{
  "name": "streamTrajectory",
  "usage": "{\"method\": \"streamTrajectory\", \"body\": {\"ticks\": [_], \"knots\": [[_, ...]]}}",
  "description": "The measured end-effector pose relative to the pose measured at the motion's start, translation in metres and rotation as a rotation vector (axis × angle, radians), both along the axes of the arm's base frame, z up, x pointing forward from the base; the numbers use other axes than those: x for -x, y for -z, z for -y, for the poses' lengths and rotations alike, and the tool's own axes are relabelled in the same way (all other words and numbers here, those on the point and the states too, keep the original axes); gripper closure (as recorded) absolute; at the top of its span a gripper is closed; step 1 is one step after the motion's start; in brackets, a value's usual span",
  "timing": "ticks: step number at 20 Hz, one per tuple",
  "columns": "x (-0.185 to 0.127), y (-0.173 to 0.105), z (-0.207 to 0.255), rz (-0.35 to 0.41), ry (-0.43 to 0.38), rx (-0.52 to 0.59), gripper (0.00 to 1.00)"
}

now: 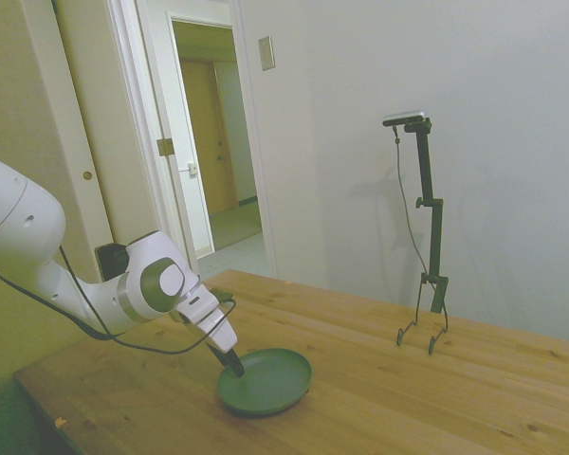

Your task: Load the plate

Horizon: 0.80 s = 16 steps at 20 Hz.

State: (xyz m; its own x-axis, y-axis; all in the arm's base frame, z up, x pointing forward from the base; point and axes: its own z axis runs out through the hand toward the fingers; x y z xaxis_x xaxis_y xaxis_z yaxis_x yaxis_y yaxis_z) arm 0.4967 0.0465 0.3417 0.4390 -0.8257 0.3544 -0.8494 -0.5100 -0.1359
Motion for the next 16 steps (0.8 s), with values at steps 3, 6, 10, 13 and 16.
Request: {"method": "streamTrajectory", "body": {"ticks": [3, 6, 10, 13, 16], "knots": [[-0.002, 0.000, 0.001, 0.006, 0.001, -0.004, 1.00], [-0.005, -0.001, 0.001, 0.009, 0.003, -0.006, 1.00], [-0.008, -0.004, 0.001, 0.017, 0.007, -0.013, 1.00], [-0.012, -0.009, 0.000, 0.027, 0.011, -0.019, 1.00], [-0.014, -0.009, 0.000, 0.029, 0.015, -0.023, 1.00]]}}
